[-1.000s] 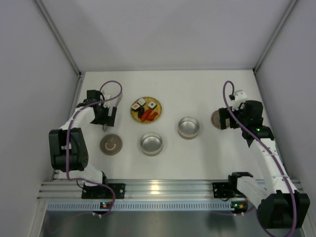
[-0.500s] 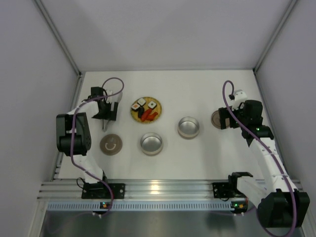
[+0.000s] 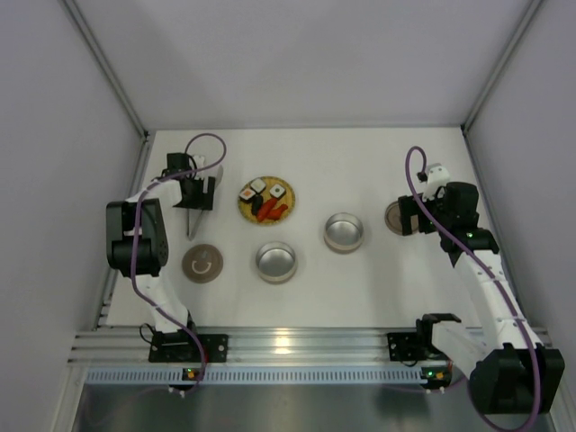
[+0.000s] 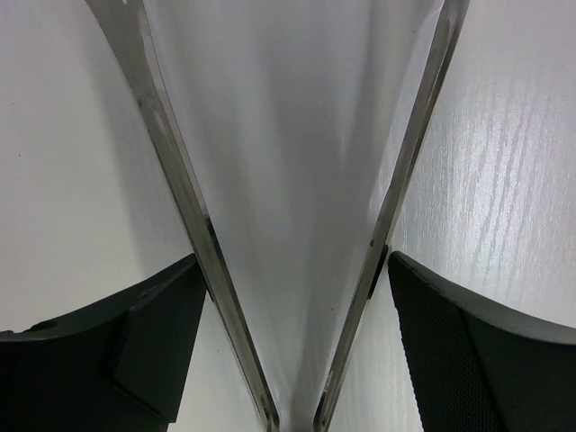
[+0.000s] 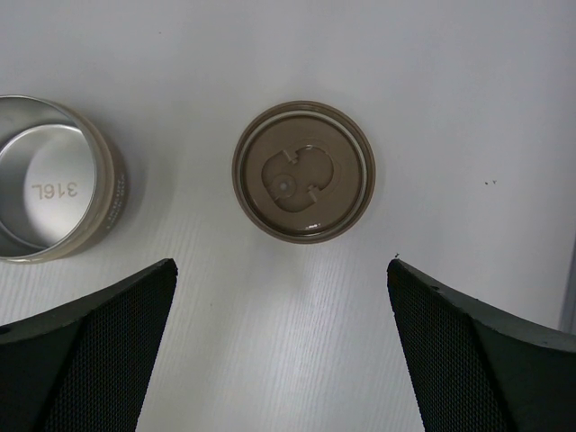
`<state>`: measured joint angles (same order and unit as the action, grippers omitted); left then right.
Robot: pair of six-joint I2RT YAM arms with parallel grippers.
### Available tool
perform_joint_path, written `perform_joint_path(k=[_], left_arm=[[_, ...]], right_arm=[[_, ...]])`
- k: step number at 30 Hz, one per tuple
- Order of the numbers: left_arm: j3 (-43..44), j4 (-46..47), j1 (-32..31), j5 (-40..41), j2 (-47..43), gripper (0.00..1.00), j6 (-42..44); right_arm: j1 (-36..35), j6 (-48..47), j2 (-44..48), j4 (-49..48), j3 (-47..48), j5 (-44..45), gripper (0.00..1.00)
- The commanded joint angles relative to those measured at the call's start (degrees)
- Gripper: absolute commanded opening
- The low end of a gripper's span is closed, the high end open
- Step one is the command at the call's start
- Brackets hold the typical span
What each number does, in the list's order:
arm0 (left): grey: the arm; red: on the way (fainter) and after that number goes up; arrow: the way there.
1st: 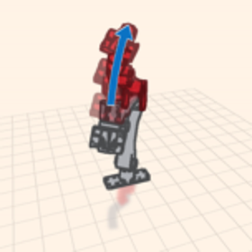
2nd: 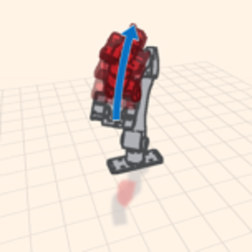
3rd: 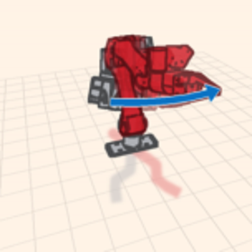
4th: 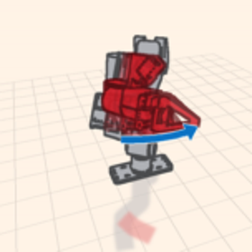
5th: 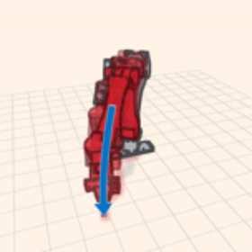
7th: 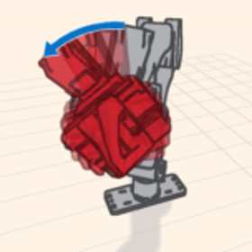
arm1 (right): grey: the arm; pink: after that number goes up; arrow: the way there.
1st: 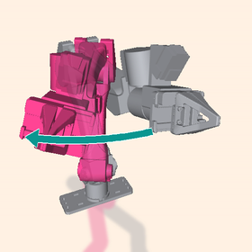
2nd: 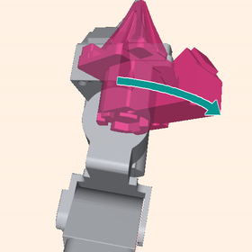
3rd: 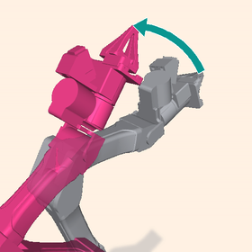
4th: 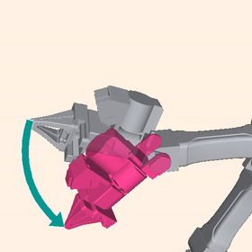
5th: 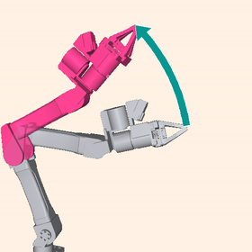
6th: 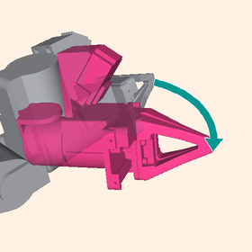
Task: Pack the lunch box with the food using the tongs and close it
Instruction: Pick up the clamp at the center of the board.
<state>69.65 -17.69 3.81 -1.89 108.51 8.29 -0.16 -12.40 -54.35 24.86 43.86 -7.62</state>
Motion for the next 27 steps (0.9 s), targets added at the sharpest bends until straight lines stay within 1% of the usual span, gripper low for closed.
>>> perform_joint_path(k=[1,4,5,8,9,11,12,16,19,22,23,25,26,27], left_arm=[[0.0,1.1,0.1,1.1,1.5,0.85,0.1],[-0.6,0.3,0.0,0.6,1.0,0.74,0.4],[-0.7,0.1,0.0,0.3,0.6,0.65,0.4],[-1.4,0.1,0.0,-0.5,-0.6,0.51,0.6],[-1.3,-0.5,0.0,-0.4,-0.8,0.45,0.6],[-0.5,-1.5,0.0,-0.2,-2.1,0.38,1.1],[-0.1,-2.9,0.0,-0.2,-2.5,0.33,1.5],[2.9,-8.0,0.0,-0.7,-5.4,0.24,2.9],[6.4,-13.0,0.1,-0.7,-8.0,0.21,3.6],[10.2,-17.0,0.0,-0.6,-9.0,0.21,4.0],[11.2,-19.5,0.0,-0.6,-9.1,0.23,4.2],[13.3,-21.7,0.0,-1.4,-9.7,0.27,4.8],[13.8,-23.5,0.1,-2.1,-10.2,0.31,5.1],[14.3,-24.4,0.1,-3.5,-10.4,0.34,5.8]], right_arm=[[-0.7,-0.4,-0.1,-3.2,0.0,-0.3,0.99],[-0.7,-0.3,0.0,-3.2,-0.1,-0.3,1.0],[-0.7,-0.3,0.0,-3.2,-0.1,-0.3,0.99],[-0.7,-0.4,0.2,-3.3,-0.1,-0.2,0.99],[-0.8,-0.4,0.2,-3.2,-0.1,-0.3,0.99],[-0.8,-0.4,0.6,-3.2,-0.1,-0.2,0.99],[-0.7,-0.4,0.6,-3.2,-0.1,-0.2,0.99],[-0.8,-0.3,1.2,-3.2,-0.1,-0.2,0.99],[-0.8,-0.4,1.4,-3.2,-0.1,-0.3,0.99],[-0.7,-0.3,1.6,-3.2,-0.1,-0.4,0.99],[-0.8,-0.3,1.8,-3.2,-0.1,-0.4,0.99],[-0.7,-0.4,2.0,-3.2,-0.1,-0.4,0.99],[-0.7,-0.4,2.2,-3.2,0.0,-0.5,0.99],[-0.8,-0.4,2.4,-3.2,-0.1,-0.4,0.99]])
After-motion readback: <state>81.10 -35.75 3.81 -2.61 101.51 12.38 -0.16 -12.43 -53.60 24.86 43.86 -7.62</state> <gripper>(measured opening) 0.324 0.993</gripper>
